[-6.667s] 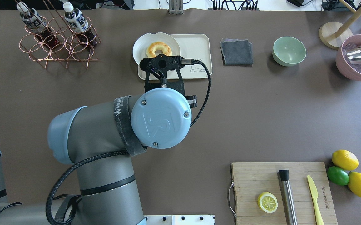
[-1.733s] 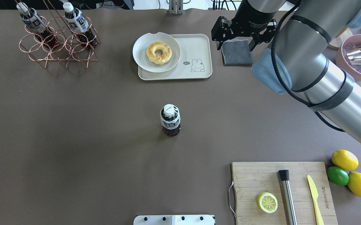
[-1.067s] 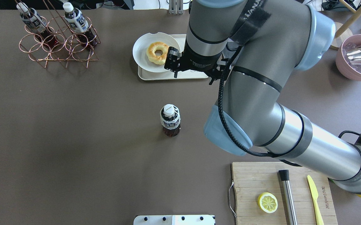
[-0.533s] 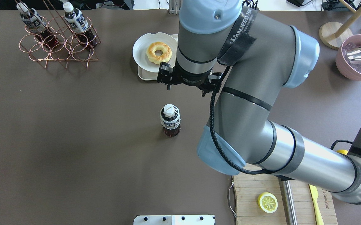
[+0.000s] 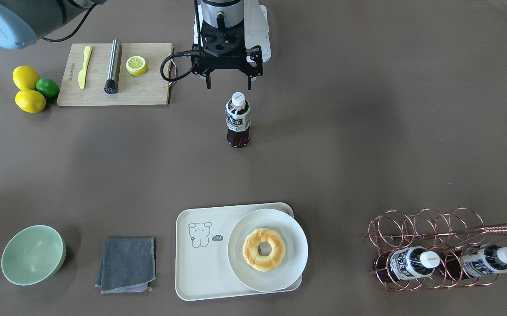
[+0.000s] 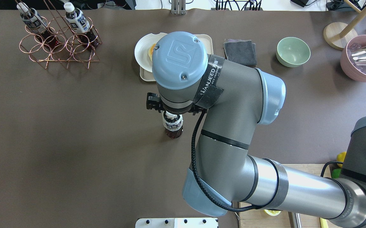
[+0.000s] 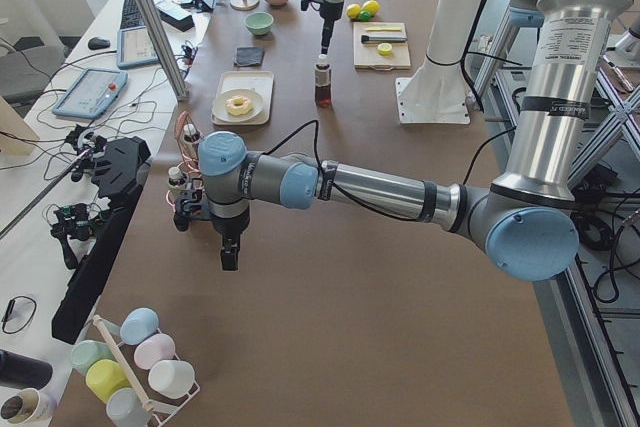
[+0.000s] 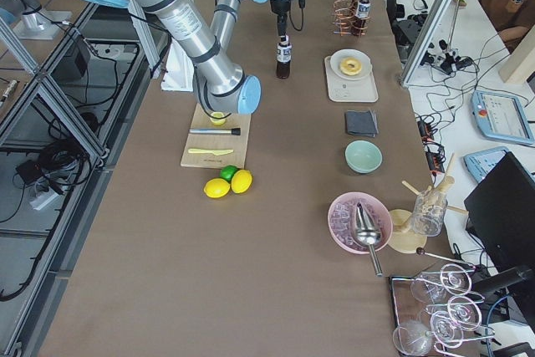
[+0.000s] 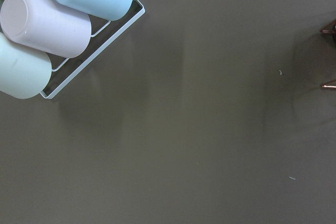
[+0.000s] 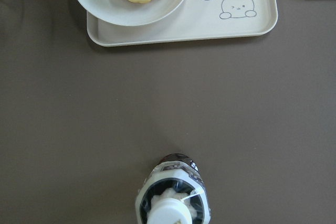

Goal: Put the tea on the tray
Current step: 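Lower the right gripper onto the tea bottle and grasp its cap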

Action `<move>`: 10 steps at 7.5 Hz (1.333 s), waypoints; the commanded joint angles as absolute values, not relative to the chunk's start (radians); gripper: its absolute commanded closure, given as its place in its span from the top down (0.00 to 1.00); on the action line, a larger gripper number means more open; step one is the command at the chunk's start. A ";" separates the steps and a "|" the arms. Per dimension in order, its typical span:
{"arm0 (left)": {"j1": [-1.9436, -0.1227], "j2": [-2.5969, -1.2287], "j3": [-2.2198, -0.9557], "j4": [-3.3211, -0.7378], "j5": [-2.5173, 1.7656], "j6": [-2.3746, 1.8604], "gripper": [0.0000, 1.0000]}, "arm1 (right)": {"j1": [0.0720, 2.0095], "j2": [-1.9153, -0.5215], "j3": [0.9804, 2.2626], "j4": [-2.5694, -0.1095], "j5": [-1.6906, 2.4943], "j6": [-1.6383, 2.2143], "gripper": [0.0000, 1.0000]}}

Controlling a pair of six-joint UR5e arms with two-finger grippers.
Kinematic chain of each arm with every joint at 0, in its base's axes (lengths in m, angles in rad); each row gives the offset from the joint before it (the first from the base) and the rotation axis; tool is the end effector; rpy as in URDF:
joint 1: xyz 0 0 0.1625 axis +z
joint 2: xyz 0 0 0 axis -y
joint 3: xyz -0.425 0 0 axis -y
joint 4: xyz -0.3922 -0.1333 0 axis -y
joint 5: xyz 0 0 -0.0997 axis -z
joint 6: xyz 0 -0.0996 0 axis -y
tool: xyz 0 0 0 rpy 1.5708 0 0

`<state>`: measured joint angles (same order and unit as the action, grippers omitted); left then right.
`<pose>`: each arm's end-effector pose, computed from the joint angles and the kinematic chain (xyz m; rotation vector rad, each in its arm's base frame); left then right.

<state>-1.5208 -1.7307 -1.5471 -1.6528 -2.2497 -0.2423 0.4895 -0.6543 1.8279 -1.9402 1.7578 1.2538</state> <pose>-0.0422 -0.5732 0.5829 0.1091 0.6997 -0.1101 -0.5008 -0.3969 0.0556 0.1520 -0.8069 0.0875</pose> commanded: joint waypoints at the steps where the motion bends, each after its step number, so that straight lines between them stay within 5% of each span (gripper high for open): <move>1: -1.519 -1.733 -1.503 -1.709 -2.249 -0.245 0.98 | 0.499 -0.652 1.773 -1.875 1.756 1.229 0.87; 3: -1.519 -1.732 -1.505 -1.709 -2.250 -0.245 0.98 | 0.495 -0.657 1.764 -1.875 1.759 1.227 0.87; 7: -1.519 -1.733 -1.505 -1.709 -2.250 -0.247 0.98 | 0.482 -0.658 1.761 -1.875 1.761 1.243 0.66; 9: -1.519 -1.733 -1.503 -1.709 -2.250 -0.247 0.98 | 0.476 -0.660 1.761 -1.873 1.759 1.243 0.66; 10: -1.519 -1.733 -1.505 -1.709 -2.249 -0.245 0.98 | 0.474 -0.660 1.761 -1.871 1.758 1.244 0.53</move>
